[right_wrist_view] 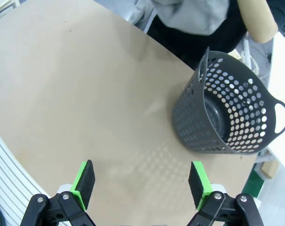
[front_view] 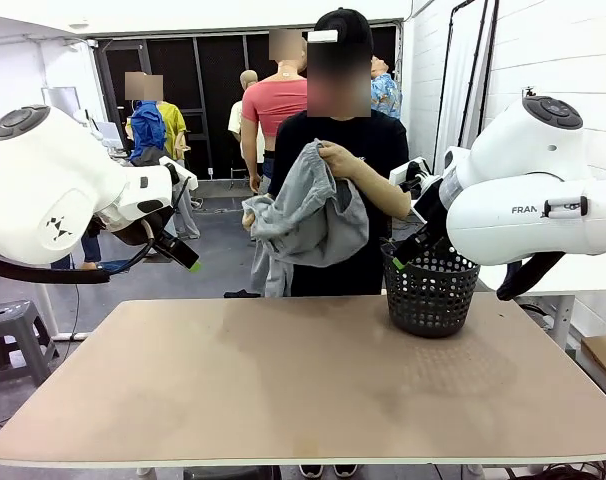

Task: Fold the training pants.
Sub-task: Grab both ends of the Training pants handed by a person.

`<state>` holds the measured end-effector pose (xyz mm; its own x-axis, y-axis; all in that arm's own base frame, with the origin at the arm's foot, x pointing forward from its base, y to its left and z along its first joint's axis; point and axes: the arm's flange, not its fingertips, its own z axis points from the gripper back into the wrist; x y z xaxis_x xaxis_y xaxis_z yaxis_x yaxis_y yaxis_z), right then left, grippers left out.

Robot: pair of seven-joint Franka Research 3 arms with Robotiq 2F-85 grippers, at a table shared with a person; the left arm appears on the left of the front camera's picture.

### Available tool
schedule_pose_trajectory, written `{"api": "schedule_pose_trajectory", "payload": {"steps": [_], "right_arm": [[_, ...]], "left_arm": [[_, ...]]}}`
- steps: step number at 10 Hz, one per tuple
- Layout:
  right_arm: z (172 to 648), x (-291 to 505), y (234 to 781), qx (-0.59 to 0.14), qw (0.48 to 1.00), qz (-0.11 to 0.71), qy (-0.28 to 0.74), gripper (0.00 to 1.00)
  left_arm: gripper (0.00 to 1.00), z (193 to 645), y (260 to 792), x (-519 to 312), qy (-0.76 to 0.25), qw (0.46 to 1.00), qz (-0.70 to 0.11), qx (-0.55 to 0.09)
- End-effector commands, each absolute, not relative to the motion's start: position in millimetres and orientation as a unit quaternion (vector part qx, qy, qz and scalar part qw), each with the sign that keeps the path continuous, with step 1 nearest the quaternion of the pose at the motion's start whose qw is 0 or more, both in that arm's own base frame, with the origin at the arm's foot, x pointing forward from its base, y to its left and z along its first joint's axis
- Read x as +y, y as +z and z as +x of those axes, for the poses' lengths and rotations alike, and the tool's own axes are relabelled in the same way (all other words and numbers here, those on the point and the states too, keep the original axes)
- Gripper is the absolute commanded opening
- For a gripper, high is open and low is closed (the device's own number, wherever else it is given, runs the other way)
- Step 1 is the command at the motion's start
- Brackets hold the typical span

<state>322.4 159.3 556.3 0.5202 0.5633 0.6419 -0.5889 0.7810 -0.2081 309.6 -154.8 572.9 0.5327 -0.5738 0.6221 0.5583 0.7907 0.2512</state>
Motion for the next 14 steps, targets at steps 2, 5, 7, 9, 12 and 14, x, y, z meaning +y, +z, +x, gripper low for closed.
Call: {"api": "schedule_pose_trajectory", "payload": {"steps": [2,5,7,9,12,14], "right_arm": [[322.9,159.5,555.4,-0.36,0.872,0.018,0.331,1.0],[322.9,159.5,555.4,-0.36,0.872,0.018,0.331,1.0],[322.9,159.5,555.4,-0.36,0.872,0.018,0.331,1.0],[322.9,159.5,555.4,-0.36,0.872,0.018,0.331,1.0],[322.9,159.5,555.4,-0.36,0.872,0.018,0.331,1.0],[322.9,159.5,555.4,-0.36,0.872,0.018,0.331,1.0]], "left_arm": [[1.0,309.5,572.8,-155.1,-0.324,0.875,0.011,-0.359],[1.0,309.5,572.8,-155.1,-0.324,0.875,0.011,-0.359],[1.0,309.5,572.8,-155.1,-0.324,0.875,0.011,-0.359],[1.0,309.5,572.8,-155.1,-0.324,0.875,0.011,-0.359],[1.0,309.5,572.8,-155.1,-0.324,0.875,0.011,-0.359],[1.0,309.5,572.8,-155.1,-0.324,0.875,0.011,-0.359]]}}
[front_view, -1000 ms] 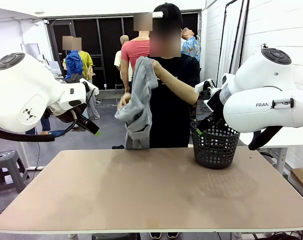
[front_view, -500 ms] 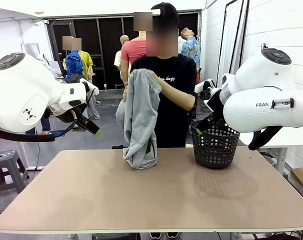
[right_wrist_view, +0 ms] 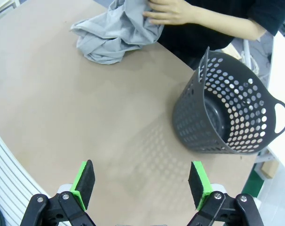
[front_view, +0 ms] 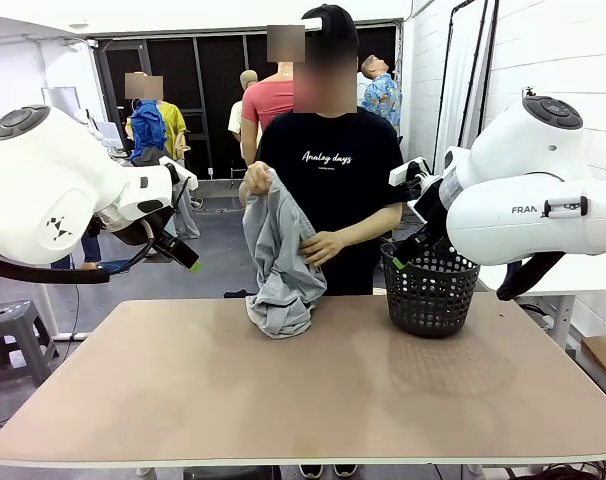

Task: Fold the training pants.
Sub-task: Grab both ends of the Training pants handed by a person.

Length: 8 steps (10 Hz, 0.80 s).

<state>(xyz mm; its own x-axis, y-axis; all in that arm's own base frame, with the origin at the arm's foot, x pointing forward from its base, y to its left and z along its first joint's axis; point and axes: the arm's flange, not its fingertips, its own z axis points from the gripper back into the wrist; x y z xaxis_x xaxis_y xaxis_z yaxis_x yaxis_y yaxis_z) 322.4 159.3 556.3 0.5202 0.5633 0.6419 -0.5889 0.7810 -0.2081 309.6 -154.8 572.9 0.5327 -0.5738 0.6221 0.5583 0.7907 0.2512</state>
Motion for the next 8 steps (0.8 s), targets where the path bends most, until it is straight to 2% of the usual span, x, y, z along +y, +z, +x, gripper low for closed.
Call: {"api": "schedule_pose_trajectory", "payload": {"steps": [1,8], "right_arm": [[322.9,159.5,555.4,-0.36,0.872,0.018,0.331,1.0],[322.9,159.5,555.4,-0.36,0.872,0.018,0.331,1.0]], "left_arm": [[1.0,309.5,572.8,-155.1,-0.324,0.875,0.011,-0.359],[1.0,309.5,572.8,-155.1,-0.324,0.875,0.011,-0.359]]}}
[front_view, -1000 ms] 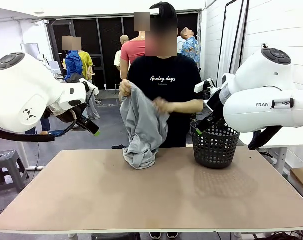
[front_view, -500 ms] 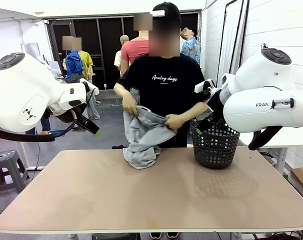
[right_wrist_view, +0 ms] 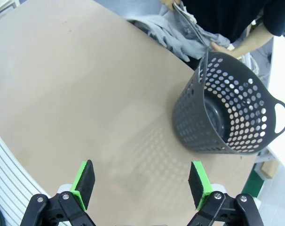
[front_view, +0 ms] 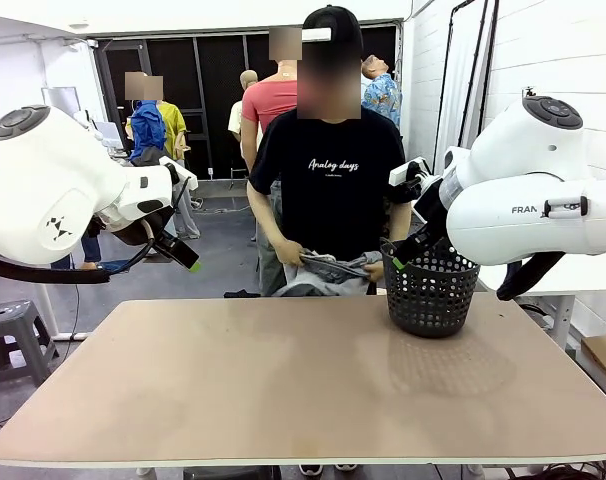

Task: Fold the training pants.
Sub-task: Grab both ends of the Training pants handed by a person.

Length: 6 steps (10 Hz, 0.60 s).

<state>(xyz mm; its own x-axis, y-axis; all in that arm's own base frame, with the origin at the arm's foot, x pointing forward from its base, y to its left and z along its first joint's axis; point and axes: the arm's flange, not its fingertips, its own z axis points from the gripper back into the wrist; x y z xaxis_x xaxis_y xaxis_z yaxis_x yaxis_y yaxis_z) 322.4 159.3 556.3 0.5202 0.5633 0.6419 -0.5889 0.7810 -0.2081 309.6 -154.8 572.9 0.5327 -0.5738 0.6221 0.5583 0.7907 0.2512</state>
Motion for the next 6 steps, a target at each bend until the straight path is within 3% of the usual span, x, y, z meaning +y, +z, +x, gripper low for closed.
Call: {"api": "schedule_pose_trajectory", "payload": {"steps": [1,6], "right_arm": [[322.9,159.5,555.4,-0.36,0.872,0.018,0.331,1.0],[322.9,159.5,555.4,-0.36,0.872,0.018,0.331,1.0]], "left_arm": [[1.0,309.5,572.8,-155.1,-0.324,0.875,0.011,-0.359],[1.0,309.5,572.8,-155.1,-0.324,0.875,0.011,-0.359]]}}
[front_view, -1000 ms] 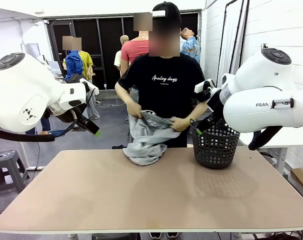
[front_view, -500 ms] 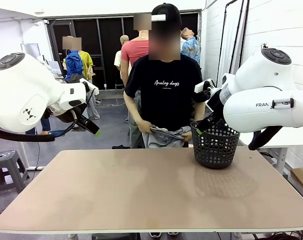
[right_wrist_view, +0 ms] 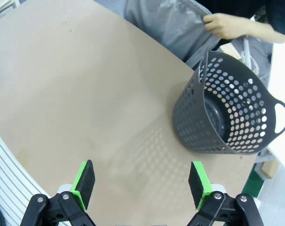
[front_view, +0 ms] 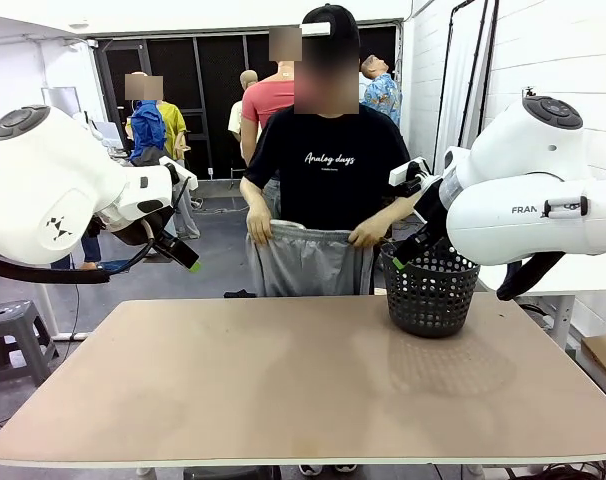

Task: Fold the training pants.
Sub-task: Grab both ends of the Training pants handed by a person.

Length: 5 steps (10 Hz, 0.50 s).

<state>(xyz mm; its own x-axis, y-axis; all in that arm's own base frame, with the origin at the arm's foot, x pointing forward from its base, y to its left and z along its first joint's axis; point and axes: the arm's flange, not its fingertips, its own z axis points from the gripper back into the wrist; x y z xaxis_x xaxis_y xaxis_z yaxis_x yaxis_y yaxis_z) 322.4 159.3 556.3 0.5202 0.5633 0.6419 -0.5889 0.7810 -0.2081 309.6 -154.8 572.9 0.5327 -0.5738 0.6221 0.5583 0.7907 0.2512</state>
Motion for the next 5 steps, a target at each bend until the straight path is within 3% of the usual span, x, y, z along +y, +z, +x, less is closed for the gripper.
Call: {"api": "schedule_pose_trajectory", "payload": {"steps": [1,5], "right_arm": [[322.9,159.5,555.4,-0.36,0.872,0.018,0.331,1.0],[322.9,159.5,555.4,-0.36,0.872,0.018,0.331,1.0]], "left_arm": [[1.0,309.5,572.8,-155.1,-0.324,0.875,0.011,-0.359],[1.0,309.5,572.8,-155.1,-0.324,0.875,0.011,-0.359]]}}
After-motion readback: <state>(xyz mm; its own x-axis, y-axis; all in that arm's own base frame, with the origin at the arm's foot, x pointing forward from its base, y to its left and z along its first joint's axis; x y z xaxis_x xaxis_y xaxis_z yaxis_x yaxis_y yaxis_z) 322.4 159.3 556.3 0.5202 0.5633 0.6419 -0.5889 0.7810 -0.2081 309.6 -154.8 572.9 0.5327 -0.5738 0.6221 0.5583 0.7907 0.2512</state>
